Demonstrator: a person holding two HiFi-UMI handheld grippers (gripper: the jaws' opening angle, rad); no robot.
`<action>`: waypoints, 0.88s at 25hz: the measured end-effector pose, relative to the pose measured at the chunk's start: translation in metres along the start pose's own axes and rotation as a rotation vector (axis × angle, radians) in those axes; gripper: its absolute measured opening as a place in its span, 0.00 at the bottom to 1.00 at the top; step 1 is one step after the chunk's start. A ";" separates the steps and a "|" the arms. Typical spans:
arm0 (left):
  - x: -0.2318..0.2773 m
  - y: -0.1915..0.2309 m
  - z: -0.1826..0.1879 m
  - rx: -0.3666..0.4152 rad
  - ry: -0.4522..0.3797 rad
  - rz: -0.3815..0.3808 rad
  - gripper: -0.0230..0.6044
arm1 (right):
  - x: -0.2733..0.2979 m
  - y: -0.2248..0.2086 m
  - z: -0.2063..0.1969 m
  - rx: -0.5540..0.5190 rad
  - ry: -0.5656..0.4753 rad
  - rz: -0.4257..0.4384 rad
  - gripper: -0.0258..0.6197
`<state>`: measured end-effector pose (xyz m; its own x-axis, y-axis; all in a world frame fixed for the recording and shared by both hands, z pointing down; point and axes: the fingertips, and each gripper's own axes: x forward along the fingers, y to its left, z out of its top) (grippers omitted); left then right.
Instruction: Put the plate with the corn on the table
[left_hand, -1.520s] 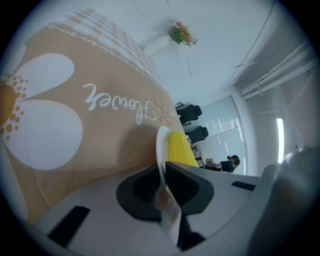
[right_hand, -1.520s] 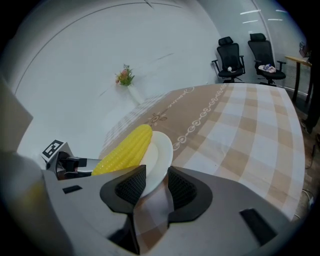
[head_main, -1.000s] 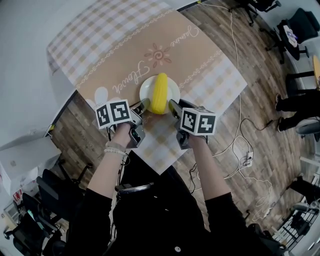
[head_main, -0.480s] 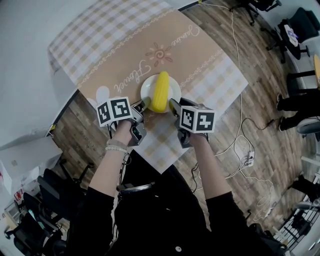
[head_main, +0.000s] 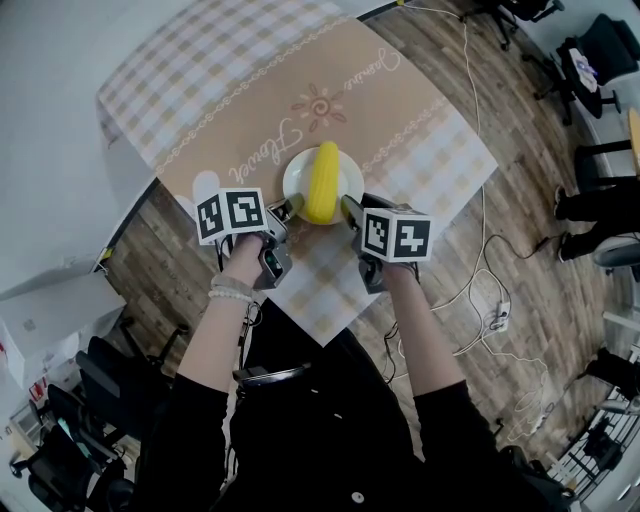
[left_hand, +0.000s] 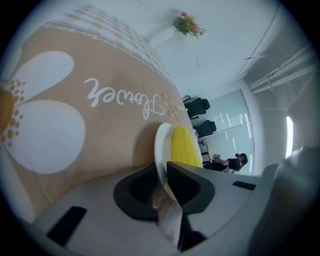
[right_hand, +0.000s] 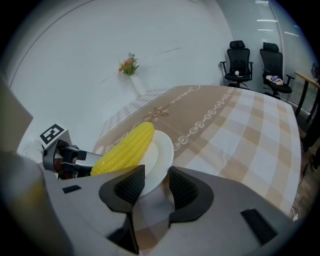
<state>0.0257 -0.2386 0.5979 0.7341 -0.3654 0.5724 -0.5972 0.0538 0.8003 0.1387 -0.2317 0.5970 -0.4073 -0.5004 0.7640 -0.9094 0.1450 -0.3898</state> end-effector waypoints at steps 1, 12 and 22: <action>0.000 0.001 -0.001 0.004 0.016 0.012 0.13 | 0.000 0.000 0.000 -0.003 -0.001 -0.003 0.32; -0.003 0.000 -0.006 0.115 0.121 0.088 0.17 | 0.001 0.001 -0.001 -0.045 0.012 -0.028 0.32; -0.004 0.006 -0.002 0.108 0.088 0.085 0.15 | 0.000 -0.004 0.006 -0.201 0.015 -0.103 0.34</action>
<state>0.0201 -0.2350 0.6006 0.7019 -0.2805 0.6547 -0.6864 -0.0207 0.7269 0.1434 -0.2369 0.5955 -0.3114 -0.5085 0.8028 -0.9441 0.2618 -0.2004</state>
